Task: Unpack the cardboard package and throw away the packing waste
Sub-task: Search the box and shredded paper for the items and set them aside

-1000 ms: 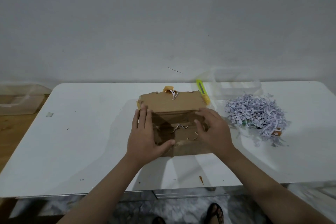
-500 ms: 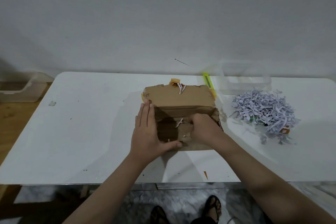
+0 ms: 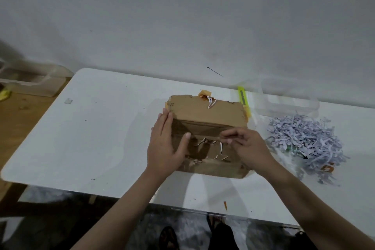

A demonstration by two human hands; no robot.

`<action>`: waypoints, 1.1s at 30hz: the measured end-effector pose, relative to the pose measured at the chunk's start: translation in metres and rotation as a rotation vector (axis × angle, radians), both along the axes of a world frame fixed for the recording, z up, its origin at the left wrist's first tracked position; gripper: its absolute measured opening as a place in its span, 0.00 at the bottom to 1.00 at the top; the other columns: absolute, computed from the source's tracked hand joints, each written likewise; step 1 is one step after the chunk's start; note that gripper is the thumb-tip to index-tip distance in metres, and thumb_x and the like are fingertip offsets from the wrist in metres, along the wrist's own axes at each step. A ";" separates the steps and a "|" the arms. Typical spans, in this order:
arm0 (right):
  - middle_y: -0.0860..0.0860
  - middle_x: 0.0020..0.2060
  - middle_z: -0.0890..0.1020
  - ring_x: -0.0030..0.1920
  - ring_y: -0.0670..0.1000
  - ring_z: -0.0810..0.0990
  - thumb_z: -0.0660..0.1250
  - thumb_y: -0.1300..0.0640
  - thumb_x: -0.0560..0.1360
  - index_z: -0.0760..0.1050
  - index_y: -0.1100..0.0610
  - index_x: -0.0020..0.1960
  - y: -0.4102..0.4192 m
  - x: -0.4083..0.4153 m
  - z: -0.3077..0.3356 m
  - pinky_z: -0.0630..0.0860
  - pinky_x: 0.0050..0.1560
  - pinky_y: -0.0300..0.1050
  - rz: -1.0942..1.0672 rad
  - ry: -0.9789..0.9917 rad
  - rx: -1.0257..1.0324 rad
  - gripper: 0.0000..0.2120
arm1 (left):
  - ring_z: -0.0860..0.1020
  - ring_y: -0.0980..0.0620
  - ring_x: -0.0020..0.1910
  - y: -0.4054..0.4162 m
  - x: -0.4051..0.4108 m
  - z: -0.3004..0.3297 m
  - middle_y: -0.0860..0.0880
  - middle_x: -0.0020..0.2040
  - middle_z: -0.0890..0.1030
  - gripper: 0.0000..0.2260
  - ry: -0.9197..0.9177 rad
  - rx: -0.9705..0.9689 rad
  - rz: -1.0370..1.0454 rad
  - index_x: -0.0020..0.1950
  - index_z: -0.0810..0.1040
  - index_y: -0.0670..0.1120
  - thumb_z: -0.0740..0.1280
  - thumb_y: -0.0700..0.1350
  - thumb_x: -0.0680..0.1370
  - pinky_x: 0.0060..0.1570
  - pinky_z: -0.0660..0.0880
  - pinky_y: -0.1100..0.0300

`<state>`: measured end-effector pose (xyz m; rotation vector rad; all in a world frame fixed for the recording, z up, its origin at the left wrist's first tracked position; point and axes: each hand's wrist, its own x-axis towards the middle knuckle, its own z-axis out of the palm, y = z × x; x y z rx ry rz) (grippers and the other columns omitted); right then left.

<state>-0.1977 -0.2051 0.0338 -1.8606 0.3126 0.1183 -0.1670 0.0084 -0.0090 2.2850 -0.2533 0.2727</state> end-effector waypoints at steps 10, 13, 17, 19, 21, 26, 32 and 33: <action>0.44 0.53 0.83 0.54 0.43 0.81 0.64 0.58 0.77 0.78 0.38 0.50 -0.014 0.059 0.014 0.77 0.59 0.53 0.693 0.062 -0.167 0.14 | 0.69 0.53 0.69 -0.006 0.002 0.000 0.45 0.68 0.73 0.25 0.015 -0.333 0.159 0.69 0.71 0.42 0.46 0.53 0.81 0.68 0.68 0.48; 0.43 0.60 0.77 0.59 0.46 0.76 0.60 0.59 0.76 0.73 0.38 0.60 0.002 0.075 0.010 0.76 0.58 0.54 1.107 0.009 -0.378 0.19 | 0.71 0.47 0.69 -0.003 0.005 -0.004 0.42 0.67 0.74 0.31 0.088 -0.440 0.122 0.68 0.71 0.39 0.44 0.61 0.81 0.66 0.68 0.42; 0.53 0.62 0.71 0.61 0.54 0.69 0.62 0.65 0.74 0.69 0.53 0.68 0.012 0.076 0.003 0.73 0.59 0.52 1.581 -0.123 -0.717 0.24 | 0.71 0.50 0.69 -0.009 0.003 0.002 0.44 0.67 0.75 0.35 0.137 -0.491 0.168 0.66 0.73 0.39 0.45 0.64 0.79 0.68 0.67 0.46; 0.55 0.64 0.65 0.62 0.57 0.65 0.62 0.66 0.73 0.69 0.56 0.68 0.005 0.076 0.003 0.72 0.56 0.50 1.705 -0.113 -0.837 0.24 | 0.70 0.51 0.69 -0.011 0.003 0.004 0.45 0.66 0.75 0.35 0.140 -0.492 0.186 0.66 0.74 0.39 0.45 0.64 0.79 0.69 0.66 0.48; 0.55 0.70 0.59 0.64 0.58 0.63 0.62 0.67 0.73 0.71 0.57 0.66 -0.003 0.079 0.004 0.72 0.57 0.51 1.748 -0.066 -0.877 0.22 | 0.71 0.52 0.68 -0.012 0.004 0.007 0.45 0.66 0.76 0.35 0.139 -0.454 0.195 0.66 0.74 0.40 0.44 0.65 0.79 0.69 0.67 0.50; 0.53 0.61 0.70 0.59 0.55 0.72 0.64 0.67 0.71 0.74 0.55 0.65 -0.007 0.085 -0.005 0.75 0.56 0.54 1.637 -0.162 -0.711 0.24 | 0.72 0.54 0.67 -0.016 0.003 0.009 0.46 0.65 0.76 0.35 0.114 -0.411 0.206 0.66 0.74 0.40 0.45 0.65 0.79 0.67 0.68 0.57; 0.54 0.63 0.66 0.60 0.56 0.66 0.63 0.66 0.72 0.76 0.55 0.61 -0.006 0.077 -0.003 0.74 0.53 0.52 1.690 -0.224 -0.841 0.19 | 0.72 0.56 0.67 -0.018 0.000 0.011 0.46 0.65 0.76 0.28 0.108 -0.425 0.219 0.65 0.75 0.40 0.47 0.58 0.81 0.66 0.67 0.63; 0.53 0.63 0.66 0.59 0.56 0.67 0.63 0.66 0.71 0.77 0.54 0.59 -0.007 0.076 -0.002 0.75 0.51 0.52 1.670 -0.224 -0.856 0.19 | 0.72 0.57 0.67 -0.019 -0.001 0.011 0.46 0.65 0.76 0.27 0.105 -0.428 0.225 0.65 0.75 0.40 0.47 0.57 0.81 0.66 0.67 0.63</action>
